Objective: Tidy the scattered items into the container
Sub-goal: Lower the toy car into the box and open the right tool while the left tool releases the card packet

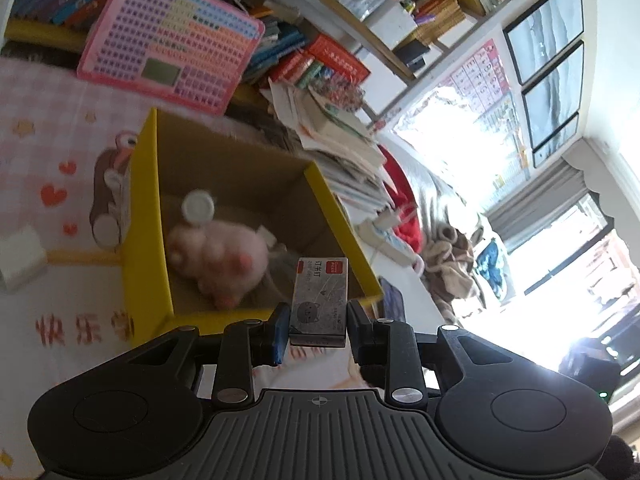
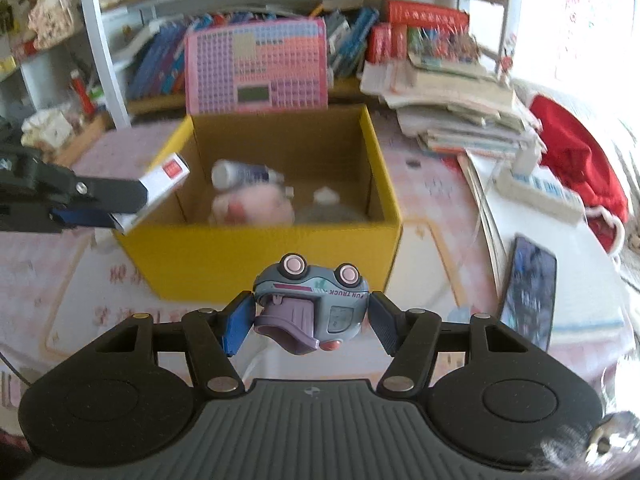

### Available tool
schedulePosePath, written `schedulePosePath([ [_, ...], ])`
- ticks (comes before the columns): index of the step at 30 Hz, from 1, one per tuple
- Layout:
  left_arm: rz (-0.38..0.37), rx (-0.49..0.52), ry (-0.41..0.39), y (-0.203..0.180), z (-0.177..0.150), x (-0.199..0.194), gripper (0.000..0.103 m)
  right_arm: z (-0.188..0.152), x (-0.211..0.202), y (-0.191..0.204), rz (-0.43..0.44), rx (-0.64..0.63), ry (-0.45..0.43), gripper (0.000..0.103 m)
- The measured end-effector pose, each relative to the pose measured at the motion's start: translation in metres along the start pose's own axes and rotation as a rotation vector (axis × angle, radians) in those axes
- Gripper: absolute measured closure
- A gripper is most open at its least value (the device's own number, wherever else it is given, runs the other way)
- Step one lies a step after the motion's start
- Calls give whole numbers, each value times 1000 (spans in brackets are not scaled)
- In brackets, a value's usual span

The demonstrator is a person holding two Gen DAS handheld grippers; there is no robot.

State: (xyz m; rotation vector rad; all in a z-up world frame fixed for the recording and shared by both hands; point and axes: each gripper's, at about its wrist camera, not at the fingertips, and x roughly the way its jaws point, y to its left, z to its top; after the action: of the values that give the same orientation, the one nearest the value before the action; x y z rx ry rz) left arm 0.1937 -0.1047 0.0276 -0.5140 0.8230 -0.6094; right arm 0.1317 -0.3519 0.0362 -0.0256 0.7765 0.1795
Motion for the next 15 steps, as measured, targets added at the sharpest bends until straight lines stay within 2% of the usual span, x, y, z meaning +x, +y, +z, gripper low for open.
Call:
schedulePosePath([
  [8,106,49,-19,0,18,21,74,49,17,-2,66,-83,-94,43],
  [15,196,87,-38,6,40,44,74,82,63,-2,94,-185,-73,43],
])
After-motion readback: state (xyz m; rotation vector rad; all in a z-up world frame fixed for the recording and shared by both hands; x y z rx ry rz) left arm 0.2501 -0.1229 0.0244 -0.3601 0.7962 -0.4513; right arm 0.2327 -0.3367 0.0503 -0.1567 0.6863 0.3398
